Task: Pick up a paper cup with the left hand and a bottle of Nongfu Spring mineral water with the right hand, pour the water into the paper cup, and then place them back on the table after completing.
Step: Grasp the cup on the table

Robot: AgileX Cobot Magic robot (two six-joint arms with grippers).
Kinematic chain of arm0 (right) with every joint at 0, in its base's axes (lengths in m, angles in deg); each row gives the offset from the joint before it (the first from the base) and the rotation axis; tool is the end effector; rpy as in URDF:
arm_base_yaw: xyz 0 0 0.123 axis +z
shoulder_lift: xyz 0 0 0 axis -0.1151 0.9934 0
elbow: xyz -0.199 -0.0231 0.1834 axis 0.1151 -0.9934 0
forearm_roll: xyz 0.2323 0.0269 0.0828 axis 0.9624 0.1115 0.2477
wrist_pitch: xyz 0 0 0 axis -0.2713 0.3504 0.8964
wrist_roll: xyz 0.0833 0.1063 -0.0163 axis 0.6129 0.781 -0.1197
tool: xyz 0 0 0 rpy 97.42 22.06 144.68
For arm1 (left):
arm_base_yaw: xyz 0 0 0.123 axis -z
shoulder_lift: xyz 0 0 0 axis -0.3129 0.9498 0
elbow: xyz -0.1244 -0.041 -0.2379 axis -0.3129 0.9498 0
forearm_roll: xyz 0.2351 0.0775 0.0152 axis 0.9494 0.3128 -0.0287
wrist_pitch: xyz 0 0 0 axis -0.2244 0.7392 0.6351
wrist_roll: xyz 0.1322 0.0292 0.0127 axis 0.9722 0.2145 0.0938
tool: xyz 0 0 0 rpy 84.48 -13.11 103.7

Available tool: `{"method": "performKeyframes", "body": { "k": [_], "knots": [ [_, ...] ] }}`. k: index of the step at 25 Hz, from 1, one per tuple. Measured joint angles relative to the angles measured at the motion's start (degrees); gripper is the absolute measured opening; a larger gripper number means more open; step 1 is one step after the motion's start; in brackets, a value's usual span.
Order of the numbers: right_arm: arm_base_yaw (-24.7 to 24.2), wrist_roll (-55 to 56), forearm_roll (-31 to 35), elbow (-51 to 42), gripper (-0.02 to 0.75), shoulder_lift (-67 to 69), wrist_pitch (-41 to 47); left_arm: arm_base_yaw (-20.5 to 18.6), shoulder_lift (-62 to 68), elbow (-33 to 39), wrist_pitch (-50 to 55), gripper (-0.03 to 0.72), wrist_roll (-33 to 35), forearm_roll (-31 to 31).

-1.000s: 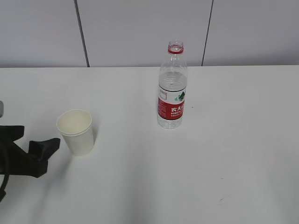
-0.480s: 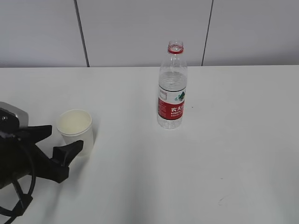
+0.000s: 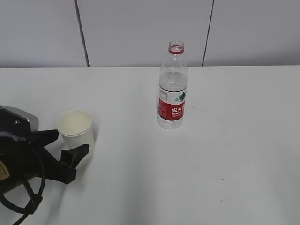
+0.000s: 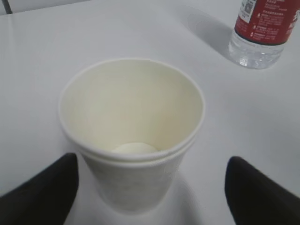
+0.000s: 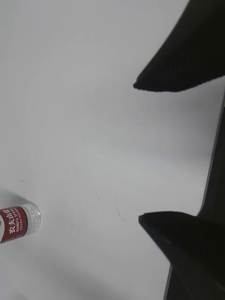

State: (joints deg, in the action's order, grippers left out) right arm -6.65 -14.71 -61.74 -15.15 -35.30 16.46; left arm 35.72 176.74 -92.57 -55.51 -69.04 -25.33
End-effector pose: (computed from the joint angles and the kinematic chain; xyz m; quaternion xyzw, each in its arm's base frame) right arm 0.0369 0.0129 0.2443 -0.0917 0.8670 0.0027 0.4897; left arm 0.2586 -0.1128 0.0737 0.1911 0.8033 -0.1723 0.5371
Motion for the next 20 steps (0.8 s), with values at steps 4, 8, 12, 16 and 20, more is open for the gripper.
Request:
{"method": "performKeyframes", "body": {
  "k": [4, 8, 12, 16, 20],
  "knots": [
    [0.0, 0.0, 0.0, 0.0, 0.587, 0.0, 0.0, 0.0, 2.67, -2.11, 0.0, 0.597, 0.0, 0.0],
    [0.0, 0.0, 0.0, 0.0, 0.587, 0.0, 0.0, 0.0, 3.88, -3.1, -0.15, 0.599, 0.0, -0.05],
    [0.0, 0.37, -0.33, 0.0, 0.587, 0.0, 0.0, 0.0, 4.47, -4.66, -0.96, 0.599, 0.0, -0.29],
    [0.0, 0.94, -0.92, 0.0, 0.587, 0.0, 0.0, 0.0, 6.19, -5.97, -0.9, 0.594, 0.0, -0.53],
    [0.0, 1.06, -0.92, 0.0, 0.587, 0.0, 0.0, 0.0, 7.67, -6.47, -0.95, 0.582, 0.0, -1.13]
  ]
}}
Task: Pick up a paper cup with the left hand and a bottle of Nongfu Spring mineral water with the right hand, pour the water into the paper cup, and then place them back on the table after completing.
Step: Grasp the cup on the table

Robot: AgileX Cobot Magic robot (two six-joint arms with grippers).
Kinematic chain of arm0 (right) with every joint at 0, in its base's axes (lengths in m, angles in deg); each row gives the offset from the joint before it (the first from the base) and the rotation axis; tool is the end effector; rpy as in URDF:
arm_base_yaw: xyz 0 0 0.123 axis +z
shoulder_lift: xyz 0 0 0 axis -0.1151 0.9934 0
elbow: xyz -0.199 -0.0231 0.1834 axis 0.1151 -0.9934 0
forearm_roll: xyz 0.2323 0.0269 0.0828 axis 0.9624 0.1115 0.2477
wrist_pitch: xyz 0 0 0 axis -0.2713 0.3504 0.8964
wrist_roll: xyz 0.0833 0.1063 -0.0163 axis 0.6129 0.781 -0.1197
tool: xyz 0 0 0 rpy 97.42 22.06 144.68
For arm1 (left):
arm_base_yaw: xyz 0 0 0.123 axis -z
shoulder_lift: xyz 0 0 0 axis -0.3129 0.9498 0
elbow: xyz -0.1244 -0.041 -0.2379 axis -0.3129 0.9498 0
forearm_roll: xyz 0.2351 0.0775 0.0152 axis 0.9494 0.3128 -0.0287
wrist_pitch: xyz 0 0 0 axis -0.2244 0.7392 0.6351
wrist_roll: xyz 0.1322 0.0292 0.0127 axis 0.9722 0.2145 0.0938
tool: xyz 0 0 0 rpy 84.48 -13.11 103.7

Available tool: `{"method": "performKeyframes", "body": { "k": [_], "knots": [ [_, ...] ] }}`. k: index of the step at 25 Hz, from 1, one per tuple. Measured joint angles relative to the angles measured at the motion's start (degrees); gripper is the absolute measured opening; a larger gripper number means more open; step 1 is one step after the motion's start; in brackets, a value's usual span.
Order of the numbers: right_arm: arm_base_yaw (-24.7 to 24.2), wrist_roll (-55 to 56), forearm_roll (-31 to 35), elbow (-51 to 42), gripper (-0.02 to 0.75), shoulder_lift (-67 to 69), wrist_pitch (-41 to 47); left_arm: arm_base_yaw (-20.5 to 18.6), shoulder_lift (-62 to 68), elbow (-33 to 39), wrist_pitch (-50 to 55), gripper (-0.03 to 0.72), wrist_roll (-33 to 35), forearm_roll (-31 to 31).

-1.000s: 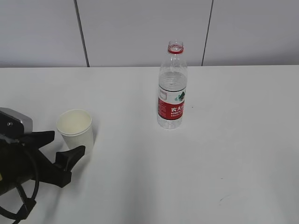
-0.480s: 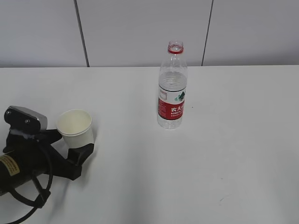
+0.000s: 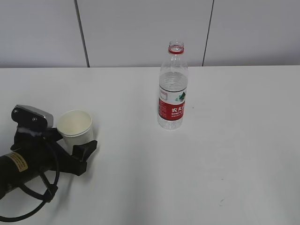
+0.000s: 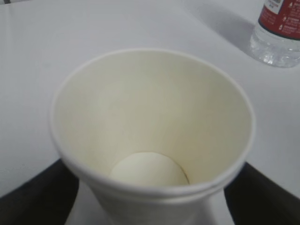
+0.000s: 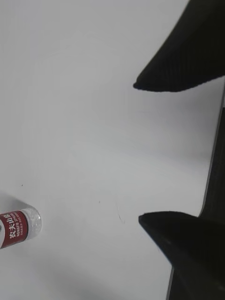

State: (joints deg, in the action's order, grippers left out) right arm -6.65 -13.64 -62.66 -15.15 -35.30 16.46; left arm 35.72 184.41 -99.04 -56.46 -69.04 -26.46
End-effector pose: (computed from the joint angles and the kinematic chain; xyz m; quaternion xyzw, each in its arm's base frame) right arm 0.0370 0.0109 0.2442 -0.0829 0.8683 -0.0007 0.4891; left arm 0.2848 -0.1189 0.0547 0.1818 0.8065 -0.1691 0.5366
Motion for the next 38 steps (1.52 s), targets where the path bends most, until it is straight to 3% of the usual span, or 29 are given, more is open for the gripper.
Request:
{"method": "performKeyframes", "body": {
  "k": [15, 23, 38],
  "knots": [
    [0.0, 0.9, -0.64, 0.0, 0.587, 0.0, 0.0, 0.0, 0.26, 0.0, -0.01, 0.426, 0.0, -1.2],
    [0.0, 0.9, -0.64, 0.53, 0.587, 0.0, -1.51, 0.0, 0.26, 0.05, -0.22, 0.414, 0.0, 0.1],
    [0.0, -0.09, -1.7, -2.11, 0.587, 18.99, -38.29, 0.0, 0.26, 1.05, -1.07, 0.407, 0.0, 0.27]
  ]
}}
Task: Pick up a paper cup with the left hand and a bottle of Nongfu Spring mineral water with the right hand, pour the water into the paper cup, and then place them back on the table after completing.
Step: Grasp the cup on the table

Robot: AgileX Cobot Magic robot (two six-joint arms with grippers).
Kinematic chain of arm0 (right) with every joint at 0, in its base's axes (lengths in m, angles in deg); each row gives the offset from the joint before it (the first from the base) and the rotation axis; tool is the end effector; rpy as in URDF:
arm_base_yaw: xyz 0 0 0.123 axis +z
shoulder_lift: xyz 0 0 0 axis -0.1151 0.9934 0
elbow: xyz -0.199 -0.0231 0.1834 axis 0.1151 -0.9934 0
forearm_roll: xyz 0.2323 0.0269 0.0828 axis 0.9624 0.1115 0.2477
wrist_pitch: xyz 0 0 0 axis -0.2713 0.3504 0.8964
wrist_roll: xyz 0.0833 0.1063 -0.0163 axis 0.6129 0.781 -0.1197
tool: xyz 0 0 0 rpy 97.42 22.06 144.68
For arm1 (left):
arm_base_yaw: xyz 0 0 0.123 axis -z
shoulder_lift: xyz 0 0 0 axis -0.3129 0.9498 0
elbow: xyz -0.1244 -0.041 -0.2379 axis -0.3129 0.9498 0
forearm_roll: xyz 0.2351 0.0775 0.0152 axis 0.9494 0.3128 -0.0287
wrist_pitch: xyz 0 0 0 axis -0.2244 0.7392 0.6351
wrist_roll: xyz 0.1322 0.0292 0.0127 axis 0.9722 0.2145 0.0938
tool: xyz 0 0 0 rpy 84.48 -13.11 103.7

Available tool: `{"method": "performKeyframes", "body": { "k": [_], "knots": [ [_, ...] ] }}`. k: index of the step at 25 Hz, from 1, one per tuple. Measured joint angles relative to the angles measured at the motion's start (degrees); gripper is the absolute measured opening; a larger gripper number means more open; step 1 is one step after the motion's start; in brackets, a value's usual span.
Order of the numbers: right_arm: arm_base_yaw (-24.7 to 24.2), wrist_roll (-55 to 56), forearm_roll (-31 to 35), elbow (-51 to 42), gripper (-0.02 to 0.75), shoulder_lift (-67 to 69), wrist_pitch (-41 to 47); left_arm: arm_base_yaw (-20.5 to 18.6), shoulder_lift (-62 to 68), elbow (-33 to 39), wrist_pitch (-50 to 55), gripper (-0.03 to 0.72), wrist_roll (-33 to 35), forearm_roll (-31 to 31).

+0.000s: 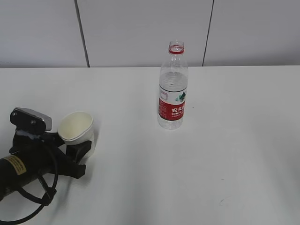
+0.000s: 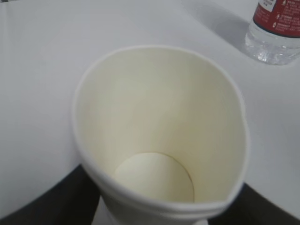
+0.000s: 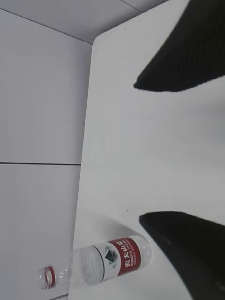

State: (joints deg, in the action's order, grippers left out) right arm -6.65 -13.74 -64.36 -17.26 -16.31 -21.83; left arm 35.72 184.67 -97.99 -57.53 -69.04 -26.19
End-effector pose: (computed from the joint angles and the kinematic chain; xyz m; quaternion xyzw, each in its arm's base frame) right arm 0.1231 0.0036 0.2878 -0.0601 0.7878 -0.0298 0.6122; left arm 0.2799 -0.1181 0.0528 0.1827 0.8073 -0.1719 0.5341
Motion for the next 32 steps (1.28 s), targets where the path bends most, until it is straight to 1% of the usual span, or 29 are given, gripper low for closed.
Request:
{"method": "performKeyframes", "body": {
  "k": [9, 14, 18, 20, 25, 27, 29, 32],
  "knots": [
    [0.0, -0.1, 0.0, -1.98, 0.587, 15.31, -19.87, 0.0, 0.0, 0.11, -0.07, 0.407, 0.0, 0.0],
    [0.03, -0.1, 0.0, -1.98, 0.587, 25.19, -27.37, 0.0, 0.0, 0.11, -0.12, 0.407, 0.0, 0.0],
    [0.03, -0.1, -0.38, -1.98, 0.587, 32.53, -35.66, 0.0, 0.0, 0.11, -0.11, 0.407, -0.04, 0.0],
    [0.03, 0.3, -2.89, -1.98, 0.587, 35.69, -40.78, 0.0, 0.0, 0.11, -0.11, 0.407, -0.04, 0.0],
    [0.03, 9.04, -15.57, -1.98, 0.587, 43.63, -53.18, 0.0, 0.0, 0.11, -0.11, 0.407, -0.04, 0.0],
    [0.03, 11.25, -19.24, -1.98, 0.587, 47.16, -57.09, 0.0, 0.0, 0.11, -0.11, 0.407, -0.04, 0.0],
    [0.03, 12.27, -21.8, -1.98, 0.587, 50.52, -60.49, 0.0, 0.0, 0.11, -0.11, 0.407, -0.04, 0.0],
    [0.03, 14.59, -23.19, -1.98, 0.587, 55.83, -65.05, 0.0, 0.0, 0.11, -0.11, 0.407, -0.04, 0.0]
  ]
}}
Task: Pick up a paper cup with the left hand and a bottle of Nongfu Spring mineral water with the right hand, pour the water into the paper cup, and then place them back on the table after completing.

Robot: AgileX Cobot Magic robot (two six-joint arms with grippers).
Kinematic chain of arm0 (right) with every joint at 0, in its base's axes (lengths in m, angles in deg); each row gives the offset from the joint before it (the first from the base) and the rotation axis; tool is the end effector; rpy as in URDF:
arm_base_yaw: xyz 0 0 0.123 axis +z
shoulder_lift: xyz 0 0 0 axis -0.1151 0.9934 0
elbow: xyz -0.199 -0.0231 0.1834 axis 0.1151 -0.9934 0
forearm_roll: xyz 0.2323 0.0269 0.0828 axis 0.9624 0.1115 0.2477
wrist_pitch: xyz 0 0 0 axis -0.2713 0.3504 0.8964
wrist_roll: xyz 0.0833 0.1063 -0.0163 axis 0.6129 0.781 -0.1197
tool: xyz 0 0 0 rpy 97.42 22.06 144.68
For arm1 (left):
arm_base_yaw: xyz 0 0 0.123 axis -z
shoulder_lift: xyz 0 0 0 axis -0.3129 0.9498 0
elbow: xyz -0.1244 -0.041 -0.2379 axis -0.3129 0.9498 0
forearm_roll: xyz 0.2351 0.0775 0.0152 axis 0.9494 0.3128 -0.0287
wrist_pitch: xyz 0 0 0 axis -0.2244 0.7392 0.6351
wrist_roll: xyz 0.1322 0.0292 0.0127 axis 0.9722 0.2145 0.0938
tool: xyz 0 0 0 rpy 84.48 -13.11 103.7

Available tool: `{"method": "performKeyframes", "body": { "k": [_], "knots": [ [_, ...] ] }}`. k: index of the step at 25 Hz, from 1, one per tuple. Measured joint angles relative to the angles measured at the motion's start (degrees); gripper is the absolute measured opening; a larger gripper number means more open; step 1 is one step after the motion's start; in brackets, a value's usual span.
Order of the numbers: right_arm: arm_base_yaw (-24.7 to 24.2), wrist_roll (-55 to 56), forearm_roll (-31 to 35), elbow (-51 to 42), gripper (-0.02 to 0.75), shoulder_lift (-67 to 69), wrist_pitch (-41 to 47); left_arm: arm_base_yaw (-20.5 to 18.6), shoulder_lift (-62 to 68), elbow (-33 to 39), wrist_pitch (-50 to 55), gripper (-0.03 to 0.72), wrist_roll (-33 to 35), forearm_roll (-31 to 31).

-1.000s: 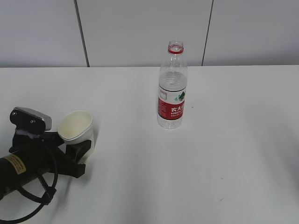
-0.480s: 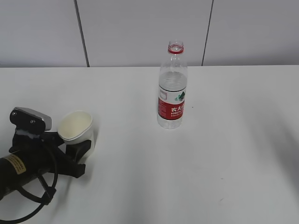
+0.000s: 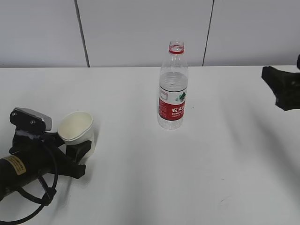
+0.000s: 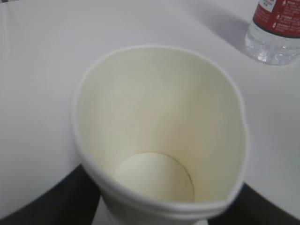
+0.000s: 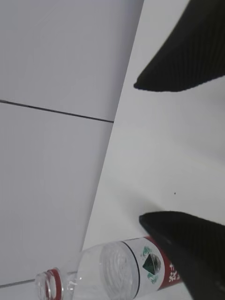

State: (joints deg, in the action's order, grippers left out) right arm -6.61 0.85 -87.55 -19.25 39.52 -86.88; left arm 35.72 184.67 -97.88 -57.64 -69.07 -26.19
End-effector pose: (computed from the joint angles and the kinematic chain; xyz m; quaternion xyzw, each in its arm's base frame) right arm 0.2857 0.0279 0.2143 -0.1455 0.7446 0.0106 0.6514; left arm 0.2794 -0.1180 0.0527 0.1823 0.8074 -0.1722 0.5340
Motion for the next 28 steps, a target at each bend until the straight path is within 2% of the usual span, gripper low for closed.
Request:
{"method": "performKeyframes", "body": {
  "k": [4, 13, 23, 28],
  "knots": [
    [0.0, 2.34, -5.24, 0.72, 0.587, 6.84, -4.94, 0.0, 0.0, 0.0, -0.06, 0.407, 0.0, 0.0],
    [-0.03, 12.68, -19.99, 9.09, 0.587, 21.79, -11.0, 0.0, 0.0, 0.0, -0.06, 0.406, 0.0, 0.0],
    [0.08, 17.36, -28.11, 15.97, 0.587, 31.71, -14.19, 0.0, 0.0, 0.0, -0.13, 0.406, 0.0, 0.0],
    [3.38, 17.36, -28.83, 20.01, 0.587, 35.25, -14.19, 0.0, 0.0, 0.0, -0.13, 0.406, 0.0, 0.01]
  ]
}}
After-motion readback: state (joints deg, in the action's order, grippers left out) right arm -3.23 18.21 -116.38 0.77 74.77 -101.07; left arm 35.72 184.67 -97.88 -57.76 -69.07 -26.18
